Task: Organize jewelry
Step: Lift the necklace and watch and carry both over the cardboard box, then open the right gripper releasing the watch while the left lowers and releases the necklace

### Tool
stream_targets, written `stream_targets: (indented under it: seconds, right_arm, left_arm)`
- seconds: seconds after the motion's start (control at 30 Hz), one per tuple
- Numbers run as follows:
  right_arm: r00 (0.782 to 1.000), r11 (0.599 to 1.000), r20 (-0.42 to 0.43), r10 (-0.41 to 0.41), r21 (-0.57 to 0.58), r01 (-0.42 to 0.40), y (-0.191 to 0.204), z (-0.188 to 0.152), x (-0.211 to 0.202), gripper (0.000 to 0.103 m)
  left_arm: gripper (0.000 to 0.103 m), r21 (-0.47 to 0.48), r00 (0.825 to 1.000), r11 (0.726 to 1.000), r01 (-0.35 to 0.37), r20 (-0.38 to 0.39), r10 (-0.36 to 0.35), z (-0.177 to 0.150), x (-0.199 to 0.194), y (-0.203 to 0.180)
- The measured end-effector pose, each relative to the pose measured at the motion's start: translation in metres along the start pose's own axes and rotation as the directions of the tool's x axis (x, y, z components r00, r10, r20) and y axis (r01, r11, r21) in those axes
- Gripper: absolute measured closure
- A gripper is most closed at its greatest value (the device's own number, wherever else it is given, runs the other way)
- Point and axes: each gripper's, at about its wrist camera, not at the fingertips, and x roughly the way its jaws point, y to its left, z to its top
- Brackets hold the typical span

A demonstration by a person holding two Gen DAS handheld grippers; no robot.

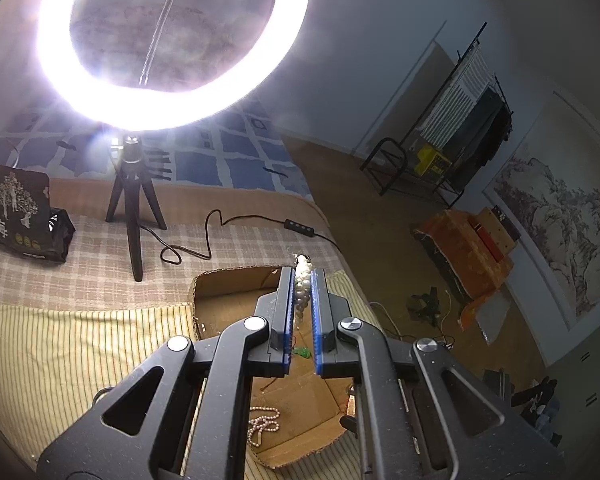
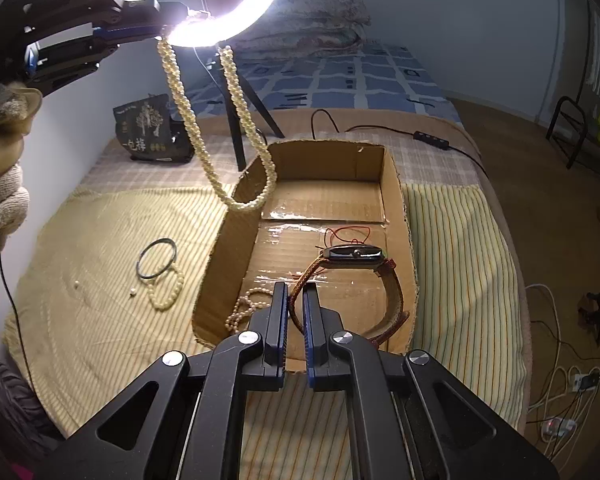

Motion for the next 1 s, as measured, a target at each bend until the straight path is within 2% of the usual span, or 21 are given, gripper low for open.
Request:
stream_targets:
  seconds: [0.63, 0.77, 0.9, 1.0]
  right_arm:
    - [0.998, 1.0, -0.06, 0.004, 0.018, -0.003, -0.01, -0.005, 0.034, 0.097]
    - [0.997, 1.0, -0.072, -0.001, 0.01, 0.002, -0.008, -0.007, 0.039, 0.091]
    - [0.998, 1.0, -0.068, -0.015, -0.002, 0.015, -0.006, -0.006, 0.039, 0.09]
    - [0.998, 1.0, -0.059, -0.029, -0.005, 0.029, -0.005, -0.006, 0.036, 0.077]
  left_arm:
    - [0.098, 0.01, 0.993, 0.999, -0.044, -0.108, 0.045, -0.016, 0.054, 0.009]
    - [0.098, 0.012, 0.991, 0.999, -0.037, -0.131, 0.039, -0.017, 0.06, 0.011]
    - [0.097, 0.006, 0.989, 0.999, -0.036, -0.147, 0.037, -0.017, 0.06, 0.013]
    - [0.097, 0.008, 0.989, 0.999, -0.043, -0.141, 0.044, -0.017, 0.056, 0.015]
